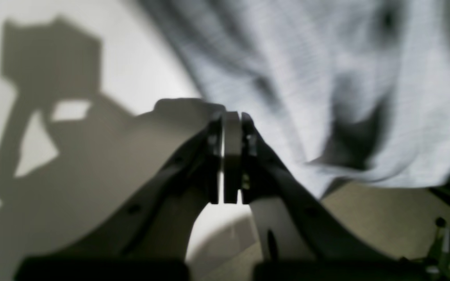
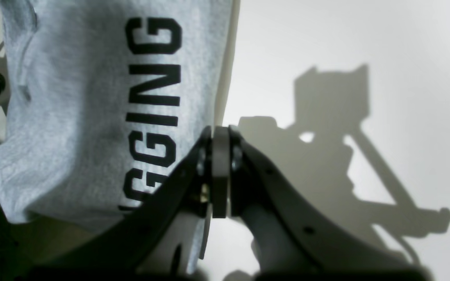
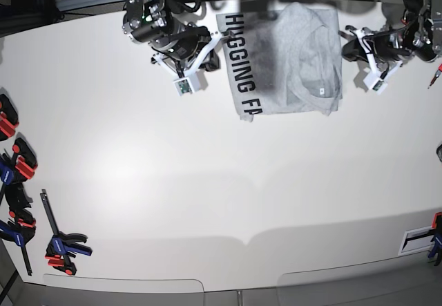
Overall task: Fold the T-shirt properly
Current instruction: 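Grasp the shirt's edge with the left gripper and fold it toward the printed text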
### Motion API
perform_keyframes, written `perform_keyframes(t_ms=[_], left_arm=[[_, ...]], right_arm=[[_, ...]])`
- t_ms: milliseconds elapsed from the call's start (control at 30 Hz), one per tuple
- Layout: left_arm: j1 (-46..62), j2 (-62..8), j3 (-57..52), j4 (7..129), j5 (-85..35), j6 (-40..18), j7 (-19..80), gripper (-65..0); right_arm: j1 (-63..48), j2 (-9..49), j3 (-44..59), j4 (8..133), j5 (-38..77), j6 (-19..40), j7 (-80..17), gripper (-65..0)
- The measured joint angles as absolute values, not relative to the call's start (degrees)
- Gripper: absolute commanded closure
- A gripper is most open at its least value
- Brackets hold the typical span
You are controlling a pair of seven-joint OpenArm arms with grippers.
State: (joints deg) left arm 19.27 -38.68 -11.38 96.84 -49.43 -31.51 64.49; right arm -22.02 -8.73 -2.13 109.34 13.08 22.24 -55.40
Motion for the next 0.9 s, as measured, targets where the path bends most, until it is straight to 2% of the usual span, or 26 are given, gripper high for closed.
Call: perform_keyframes(t_ms=[200, 233, 300, 333, 400, 900], left_arm=[[19.2, -39.13, -13.61, 96.84, -49.67, -31.53, 60.93, 0.0], [19.18, -39.05, -14.7, 96.84, -49.63, -31.53, 59.07, -2.4], [19.18, -39.05, -16.91, 96.84, -49.71, -31.51, 55.59, -18.3], [19.18, -39.0, -17.76, 96.84, -49.78, -31.51, 54.08, -23.8], [19.03, -39.05, -18.24, 96.84, -50.13, -31.51, 52.51, -28.6], [9.65, -31.88, -18.11, 96.77, -54.41, -32.05, 56.4, -29.2]], right_arm=[[-22.04, -8.73, -2.13, 109.34, 13.08, 22.24, -55.4, 0.0], [-22.04, -8.73, -2.13, 109.34, 13.08, 22.24, -55.4, 0.0], [-22.04, -8.73, -2.13, 109.34, 13.08, 22.24, -55.4, 0.0], [-22.04, -8.73, -2.13, 109.34, 13.08, 22.24, -55.4, 0.0], [-22.04, -8.73, -2.13, 109.34, 13.08, 22.24, -55.4, 0.0], [-22.04, -8.73, -2.13, 109.34, 13.08, 22.24, -55.4, 0.0]])
